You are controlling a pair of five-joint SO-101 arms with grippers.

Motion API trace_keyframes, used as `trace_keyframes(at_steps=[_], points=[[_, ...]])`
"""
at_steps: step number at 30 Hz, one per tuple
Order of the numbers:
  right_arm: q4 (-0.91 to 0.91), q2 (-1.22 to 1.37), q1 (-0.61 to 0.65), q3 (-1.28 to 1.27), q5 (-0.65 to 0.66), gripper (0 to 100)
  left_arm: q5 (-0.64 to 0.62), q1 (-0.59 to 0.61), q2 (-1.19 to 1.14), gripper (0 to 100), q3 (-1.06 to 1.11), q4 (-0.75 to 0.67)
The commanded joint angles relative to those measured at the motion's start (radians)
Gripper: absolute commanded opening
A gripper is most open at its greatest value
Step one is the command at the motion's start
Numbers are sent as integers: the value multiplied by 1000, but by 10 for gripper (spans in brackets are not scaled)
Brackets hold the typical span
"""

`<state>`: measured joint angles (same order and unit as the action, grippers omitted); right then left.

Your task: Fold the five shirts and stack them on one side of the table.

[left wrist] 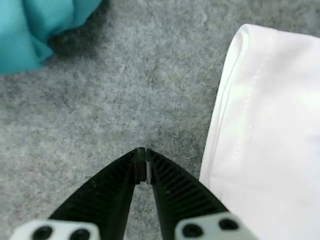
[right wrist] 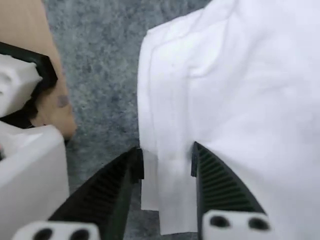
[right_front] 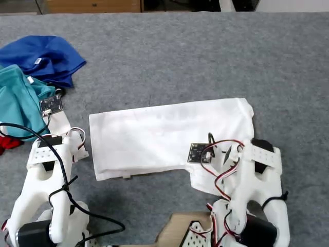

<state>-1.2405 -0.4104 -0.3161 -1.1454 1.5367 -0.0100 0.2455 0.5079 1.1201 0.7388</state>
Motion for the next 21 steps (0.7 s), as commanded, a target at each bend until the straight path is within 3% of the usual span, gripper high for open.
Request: trace_keyframes(at_steps=[1, 9, 19, 21], points=[[41, 48, -18, -1, -11, 157, 8, -11, 19, 20, -5, -12], [112, 48, -18, -2, -12, 35, 8, -11, 19, 20, -5, -11], [112, 48, -18, -2, -12, 43, 8, -11, 19, 20, -5, -11], [110, 48, -18, 1, -12, 113, 8, -11, 19, 20, -5, -11]])
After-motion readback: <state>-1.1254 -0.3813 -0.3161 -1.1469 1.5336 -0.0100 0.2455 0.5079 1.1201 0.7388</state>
